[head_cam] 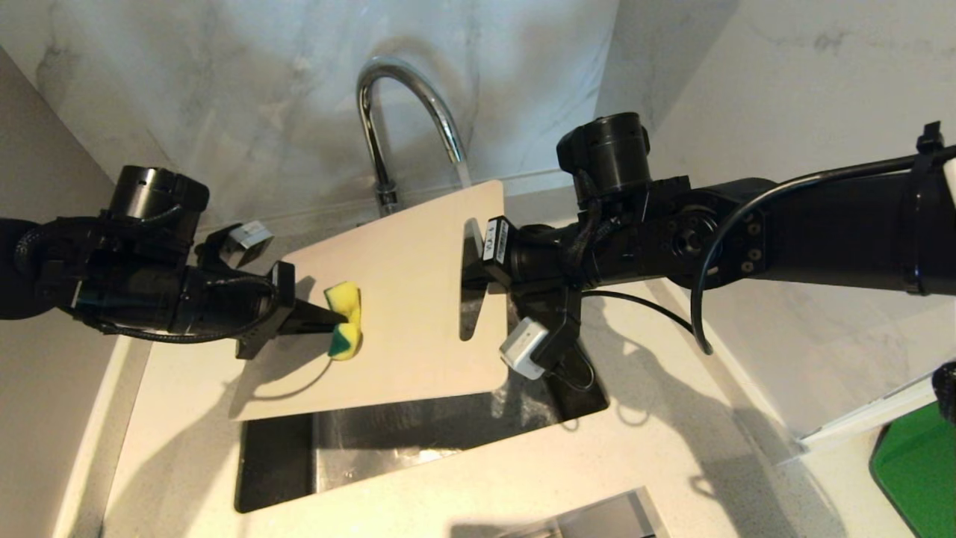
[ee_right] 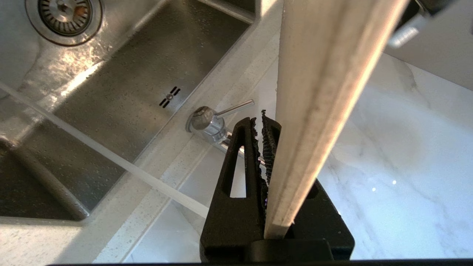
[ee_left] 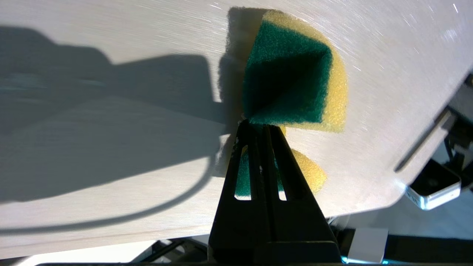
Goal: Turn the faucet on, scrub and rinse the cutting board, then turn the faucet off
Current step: Scrub the cutting board underwater
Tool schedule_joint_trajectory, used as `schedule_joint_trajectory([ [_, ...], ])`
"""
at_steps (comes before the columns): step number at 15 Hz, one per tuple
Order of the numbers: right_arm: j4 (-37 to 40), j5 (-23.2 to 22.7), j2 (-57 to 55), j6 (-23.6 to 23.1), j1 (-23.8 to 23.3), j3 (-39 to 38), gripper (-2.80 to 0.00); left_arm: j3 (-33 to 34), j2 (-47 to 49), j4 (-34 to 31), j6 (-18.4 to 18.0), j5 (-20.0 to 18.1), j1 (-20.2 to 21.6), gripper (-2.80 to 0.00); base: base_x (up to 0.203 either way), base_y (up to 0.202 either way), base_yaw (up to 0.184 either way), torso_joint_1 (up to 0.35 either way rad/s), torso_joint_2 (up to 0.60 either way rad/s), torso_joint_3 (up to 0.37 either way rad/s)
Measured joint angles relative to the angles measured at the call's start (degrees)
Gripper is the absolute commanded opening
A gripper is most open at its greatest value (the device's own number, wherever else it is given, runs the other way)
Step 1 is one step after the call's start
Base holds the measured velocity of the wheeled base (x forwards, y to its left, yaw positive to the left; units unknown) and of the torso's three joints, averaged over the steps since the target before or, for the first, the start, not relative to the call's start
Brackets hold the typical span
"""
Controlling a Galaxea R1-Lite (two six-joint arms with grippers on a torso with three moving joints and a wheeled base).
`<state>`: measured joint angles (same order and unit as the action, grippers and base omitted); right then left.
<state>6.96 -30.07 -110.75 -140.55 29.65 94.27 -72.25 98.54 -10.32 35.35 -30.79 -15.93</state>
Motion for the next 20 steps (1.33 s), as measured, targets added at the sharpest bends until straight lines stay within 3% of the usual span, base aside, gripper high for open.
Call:
schedule_joint_trajectory([
  [4, 0.04, -0.05, 0.09, 0.16, 0.04, 0.16, -2.80, 2.85, 0.94, 1.92, -0.95, -3.83, 6.78, -2.80, 0.000, 0.000, 0.000, 0.000, 0.00, 0.000],
  [9, 0.04, -0.04, 0.26, 0.20, 0.04, 0.02, -2.80, 6.34, 4.11, 6.75, -4.76, -4.36, 15.79, -2.80, 0.000, 0.000, 0.000, 0.000, 0.00, 0.000],
  [13, 0.01, -0.08, 0.24, 0.90, 0.04, 0.00, -2.80, 7.94, 6.74, 7.54, -9.47, -7.65, 22.03, -2.80, 0.000, 0.000, 0.000, 0.000, 0.00, 0.000],
  [17, -0.02, -0.05, 0.20, 1.01, 0.04, 0.02, -2.80, 8.45, 7.89, 7.67, -10.52, -7.85, 23.91, -2.80, 0.000, 0.000, 0.000, 0.000, 0.00, 0.000],
  [20, -0.11, -0.06, 0.24, 1.00, 0.01, 0.11, -2.80, 7.95, 6.07, 7.43, -9.42, -7.84, 22.53, -2.80, 0.000, 0.000, 0.000, 0.000, 0.00, 0.000],
])
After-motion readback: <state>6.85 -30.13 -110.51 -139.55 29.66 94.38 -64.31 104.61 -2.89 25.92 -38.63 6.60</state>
